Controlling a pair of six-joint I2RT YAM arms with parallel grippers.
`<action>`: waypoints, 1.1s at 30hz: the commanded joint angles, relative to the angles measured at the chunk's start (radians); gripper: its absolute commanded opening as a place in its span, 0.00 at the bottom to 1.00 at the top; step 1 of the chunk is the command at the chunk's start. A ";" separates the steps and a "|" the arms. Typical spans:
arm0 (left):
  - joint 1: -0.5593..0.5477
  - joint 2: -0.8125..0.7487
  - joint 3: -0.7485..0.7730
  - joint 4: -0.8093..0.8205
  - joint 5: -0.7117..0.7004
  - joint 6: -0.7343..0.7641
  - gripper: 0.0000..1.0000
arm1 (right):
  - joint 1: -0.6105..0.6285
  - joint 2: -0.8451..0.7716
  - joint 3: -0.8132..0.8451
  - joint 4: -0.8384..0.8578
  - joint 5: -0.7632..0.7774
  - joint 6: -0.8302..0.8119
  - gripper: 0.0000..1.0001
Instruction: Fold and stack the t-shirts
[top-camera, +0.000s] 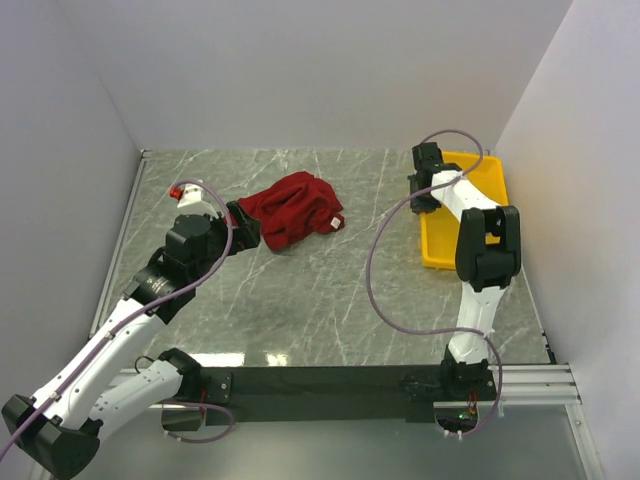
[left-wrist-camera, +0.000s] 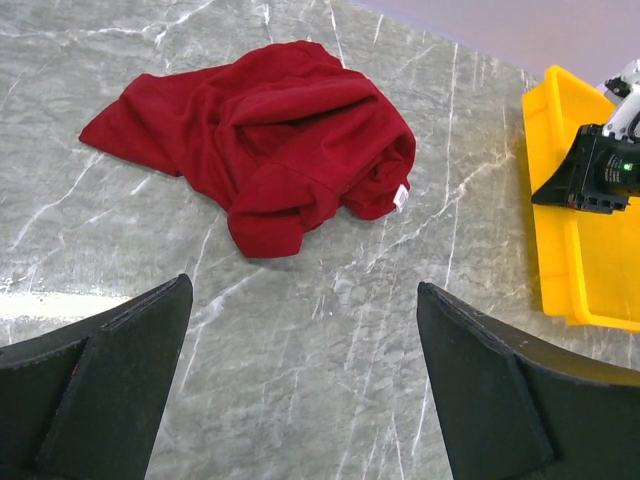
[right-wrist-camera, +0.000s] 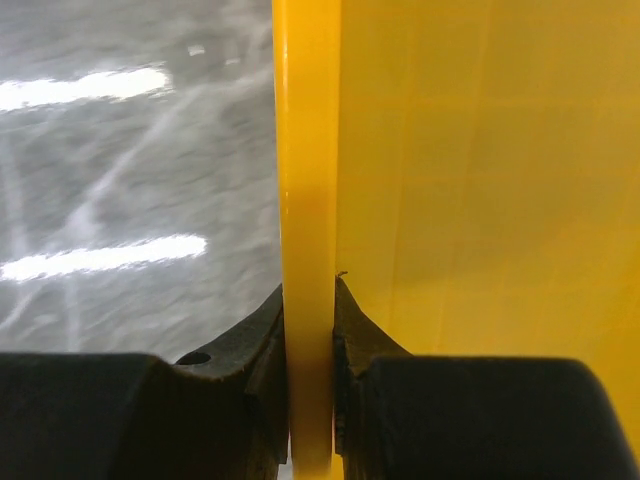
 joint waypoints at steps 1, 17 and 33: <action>0.004 -0.007 0.008 0.016 0.009 -0.002 0.99 | -0.037 0.022 0.105 0.061 0.039 -0.061 0.00; 0.005 0.078 0.045 0.033 0.028 -0.011 0.99 | -0.145 0.262 0.397 0.022 -0.064 -0.262 0.27; 0.005 0.245 0.081 0.124 0.176 0.032 0.99 | -0.159 -0.070 0.127 0.154 -0.273 -0.471 0.89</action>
